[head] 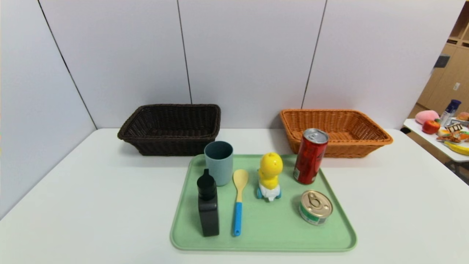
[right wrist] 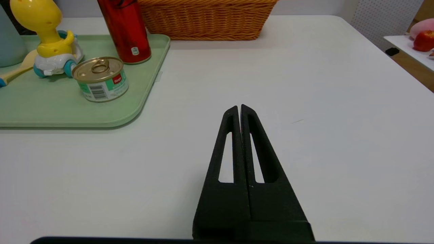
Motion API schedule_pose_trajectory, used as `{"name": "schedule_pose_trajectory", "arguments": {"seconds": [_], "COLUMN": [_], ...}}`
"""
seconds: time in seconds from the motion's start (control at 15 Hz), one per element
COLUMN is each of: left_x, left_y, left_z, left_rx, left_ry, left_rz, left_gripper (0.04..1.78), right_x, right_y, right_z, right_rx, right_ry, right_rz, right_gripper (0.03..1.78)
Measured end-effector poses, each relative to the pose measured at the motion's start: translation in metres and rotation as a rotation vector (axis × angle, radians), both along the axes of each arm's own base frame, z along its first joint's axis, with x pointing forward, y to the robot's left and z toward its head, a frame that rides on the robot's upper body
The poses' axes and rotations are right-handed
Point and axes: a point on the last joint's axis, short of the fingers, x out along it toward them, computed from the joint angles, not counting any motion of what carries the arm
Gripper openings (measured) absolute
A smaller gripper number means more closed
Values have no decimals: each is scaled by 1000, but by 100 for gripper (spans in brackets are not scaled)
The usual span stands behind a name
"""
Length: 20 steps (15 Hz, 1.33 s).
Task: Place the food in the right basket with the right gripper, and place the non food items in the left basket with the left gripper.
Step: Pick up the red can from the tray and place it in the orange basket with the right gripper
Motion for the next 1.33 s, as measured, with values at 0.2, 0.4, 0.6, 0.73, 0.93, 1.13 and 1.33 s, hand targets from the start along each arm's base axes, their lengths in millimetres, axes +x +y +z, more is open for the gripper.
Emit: {"name": "schedule_pose_trajectory", "arguments": {"seconds": [0.2, 0.4, 0.6, 0.73, 0.93, 1.13, 1.33], "left_x": [0, 0, -1, -6, -6, 23, 74], "left_y": [0, 0, 0, -1, -3, -4, -5], "left_z": [0, 0, 3, 22, 65, 119, 155], "left_rx": [0, 6, 10, 9, 6, -18, -29], "left_ry": [0, 0, -14, -68, -100, -117, -128], "left_rz": [0, 0, -5, -56, -147, -184, -208], "left_gripper": [169, 169, 169, 169, 169, 169, 169], "right_x": [0, 0, 0, -2, -13, -8, 23], "right_y": [0, 0, 0, 0, 2, 4, 4], "right_z": [0, 0, 1, 10, 54, 106, 165], "right_rx": [-5, 4, -6, -15, -32, -44, -46], "right_ry": [1, 4, -11, -66, -132, -129, -116], "right_rz": [1, 0, 0, 12, 108, 185, 205], "right_gripper": [5, 5, 5, 5, 5, 5, 5]}}
